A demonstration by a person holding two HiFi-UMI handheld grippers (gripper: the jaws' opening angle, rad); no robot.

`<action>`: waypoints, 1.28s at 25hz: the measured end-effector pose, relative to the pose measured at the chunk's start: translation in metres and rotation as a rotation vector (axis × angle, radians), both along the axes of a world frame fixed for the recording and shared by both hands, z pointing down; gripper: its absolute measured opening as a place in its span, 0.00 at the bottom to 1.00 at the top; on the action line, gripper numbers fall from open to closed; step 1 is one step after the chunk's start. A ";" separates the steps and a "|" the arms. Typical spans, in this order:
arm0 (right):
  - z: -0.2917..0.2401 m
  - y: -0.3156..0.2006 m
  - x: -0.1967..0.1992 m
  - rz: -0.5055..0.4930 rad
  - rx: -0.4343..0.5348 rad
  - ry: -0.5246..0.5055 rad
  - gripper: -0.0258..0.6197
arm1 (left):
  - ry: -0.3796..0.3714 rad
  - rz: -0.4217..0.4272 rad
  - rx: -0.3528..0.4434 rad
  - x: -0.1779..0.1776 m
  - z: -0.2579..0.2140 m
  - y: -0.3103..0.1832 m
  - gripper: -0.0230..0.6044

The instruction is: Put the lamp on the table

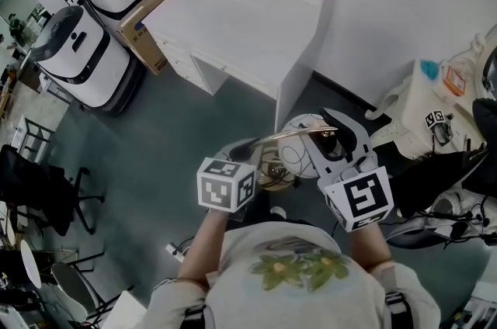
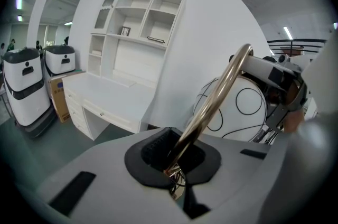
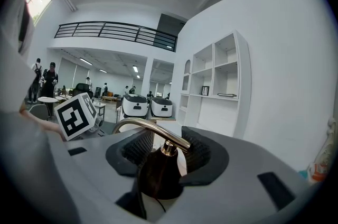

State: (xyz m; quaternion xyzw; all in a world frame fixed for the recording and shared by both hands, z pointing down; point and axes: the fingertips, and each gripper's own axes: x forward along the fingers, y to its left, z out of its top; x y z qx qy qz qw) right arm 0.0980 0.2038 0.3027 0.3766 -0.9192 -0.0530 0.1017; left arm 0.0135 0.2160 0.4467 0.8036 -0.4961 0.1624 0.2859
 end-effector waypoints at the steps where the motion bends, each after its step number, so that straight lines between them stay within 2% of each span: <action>1: 0.000 -0.004 -0.001 0.000 -0.001 0.002 0.33 | 0.001 0.003 -0.002 -0.001 0.001 -0.004 0.08; 7: 0.004 -0.033 -0.009 0.013 -0.013 0.006 0.33 | 0.005 0.023 -0.017 -0.007 0.005 -0.032 0.08; 21: -0.006 -0.110 -0.046 0.056 0.004 0.000 0.33 | 0.007 0.054 0.005 -0.043 0.000 -0.116 0.08; 32: -0.004 -0.144 -0.065 0.085 0.001 0.037 0.33 | 0.028 0.081 0.005 -0.062 -0.001 -0.153 0.08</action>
